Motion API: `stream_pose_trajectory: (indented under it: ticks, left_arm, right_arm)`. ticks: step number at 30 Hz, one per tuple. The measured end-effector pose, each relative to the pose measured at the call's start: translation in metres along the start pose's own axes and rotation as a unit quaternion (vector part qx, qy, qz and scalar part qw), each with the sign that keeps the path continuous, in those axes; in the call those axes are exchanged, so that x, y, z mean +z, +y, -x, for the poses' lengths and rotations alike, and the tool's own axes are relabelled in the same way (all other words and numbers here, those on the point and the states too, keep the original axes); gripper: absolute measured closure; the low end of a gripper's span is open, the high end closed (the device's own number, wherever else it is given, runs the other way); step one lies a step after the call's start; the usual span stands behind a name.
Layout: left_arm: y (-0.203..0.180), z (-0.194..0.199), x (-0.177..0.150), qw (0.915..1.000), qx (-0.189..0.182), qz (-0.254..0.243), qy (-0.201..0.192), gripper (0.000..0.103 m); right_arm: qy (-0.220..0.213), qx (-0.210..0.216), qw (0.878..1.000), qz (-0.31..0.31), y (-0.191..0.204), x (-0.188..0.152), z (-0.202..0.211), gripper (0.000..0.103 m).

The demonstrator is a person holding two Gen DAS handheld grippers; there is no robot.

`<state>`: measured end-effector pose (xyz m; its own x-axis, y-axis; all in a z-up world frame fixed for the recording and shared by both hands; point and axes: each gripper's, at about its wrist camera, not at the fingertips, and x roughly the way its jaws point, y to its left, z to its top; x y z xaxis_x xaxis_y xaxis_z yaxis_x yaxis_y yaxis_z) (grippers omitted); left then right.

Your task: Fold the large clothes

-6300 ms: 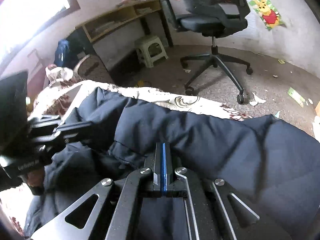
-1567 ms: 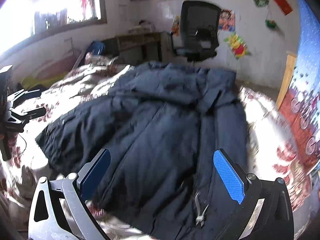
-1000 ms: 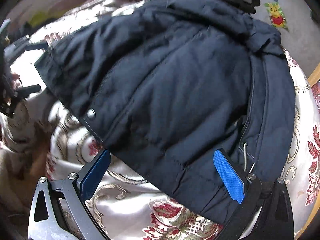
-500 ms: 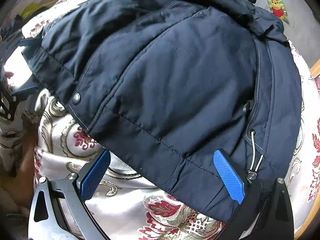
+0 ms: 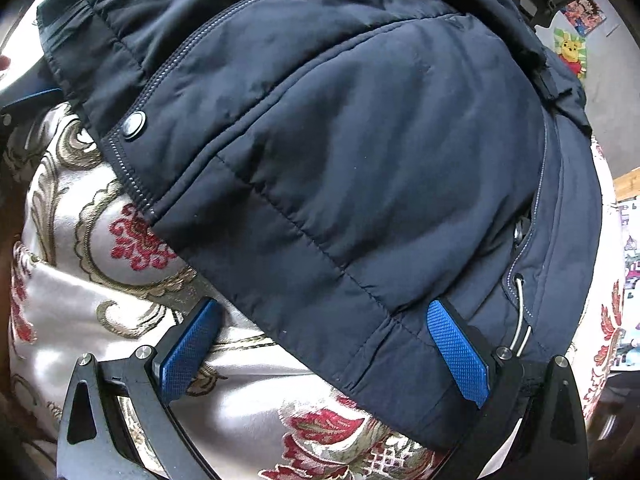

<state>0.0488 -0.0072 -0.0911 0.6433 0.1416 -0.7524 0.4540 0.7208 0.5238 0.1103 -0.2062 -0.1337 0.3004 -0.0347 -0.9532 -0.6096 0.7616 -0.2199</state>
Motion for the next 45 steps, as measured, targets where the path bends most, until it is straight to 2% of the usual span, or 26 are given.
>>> stream_pose_trajectory:
  ticks: [5, 8, 10, 11, 17, 19, 22, 26, 30, 32, 37, 41, 45]
  left_arm:
    - [0.0, -0.001, 0.0, 0.9993, 0.036, -0.004, 0.003, 0.011]
    - [-0.004, 0.001, 0.002, 0.9979, 0.064, -0.006, 0.007, 0.022]
    - [-0.005, 0.003, 0.002, 0.9975, 0.07, -0.006, 0.003, 0.036]
    - [-0.005, 0.005, 0.003, 0.9972, 0.075, -0.007, 0.0, 0.039]
    - [0.001, 0.017, 0.01, 0.9964, 0.078, 0.002, -0.033, 0.062]
    - [0.004, 0.017, 0.014, 0.9964, 0.078, 0.007, -0.035, 0.076]
    - [0.017, 0.018, 0.021, 0.9965, 0.066, 0.038, -0.036, 0.085]
    - [0.033, 0.027, 0.031, 0.9943, 0.045, 0.084, -0.047, 0.09]
    - [0.043, 0.036, 0.038, 0.9917, 0.04, 0.107, -0.059, 0.092]
    - [0.046, 0.04, 0.04, 0.9907, 0.038, 0.115, -0.062, 0.092]
    - [0.058, 0.051, 0.046, 0.9885, 0.035, 0.128, -0.072, 0.093]
    - [0.069, 0.058, 0.052, 0.9857, 0.031, 0.146, -0.079, 0.093]
    - [0.084, 0.063, 0.062, 0.9827, 0.021, 0.162, -0.087, 0.093]
  right_arm:
    - [-0.006, -0.008, 1.0, -0.026, -0.025, 0.003, -0.004, 0.002]
    - [-0.01, -0.005, 0.999, -0.03, -0.026, 0.003, -0.003, 0.002]
    - [-0.014, -0.005, 0.999, -0.031, -0.029, 0.003, -0.002, 0.002]
    - [-0.016, -0.003, 0.999, -0.033, -0.031, 0.003, -0.002, 0.002]
    - [-0.013, 0.015, 0.999, -0.035, -0.039, 0.003, -0.005, 0.001]
    - [-0.01, 0.012, 1.0, -0.024, -0.037, -0.001, -0.007, 0.002]
    - [-0.008, 0.006, 1.0, -0.014, -0.026, -0.004, -0.009, 0.002]
    - [-0.01, -0.003, 1.0, -0.013, -0.016, -0.006, -0.013, 0.002]
    - [-0.021, -0.035, 0.999, -0.026, -0.019, -0.011, -0.008, 0.004]
    - [-0.03, -0.043, 0.998, -0.038, -0.023, -0.014, -0.004, 0.025]
    - [-0.079, -0.057, 0.992, -0.076, -0.041, -0.023, 0.021, 0.031]
    - [-0.144, -0.043, 0.978, -0.148, -0.065, -0.036, 0.048, 0.04]
    - [-0.199, -0.001, 0.956, -0.214, -0.094, -0.041, 0.073, 0.047]
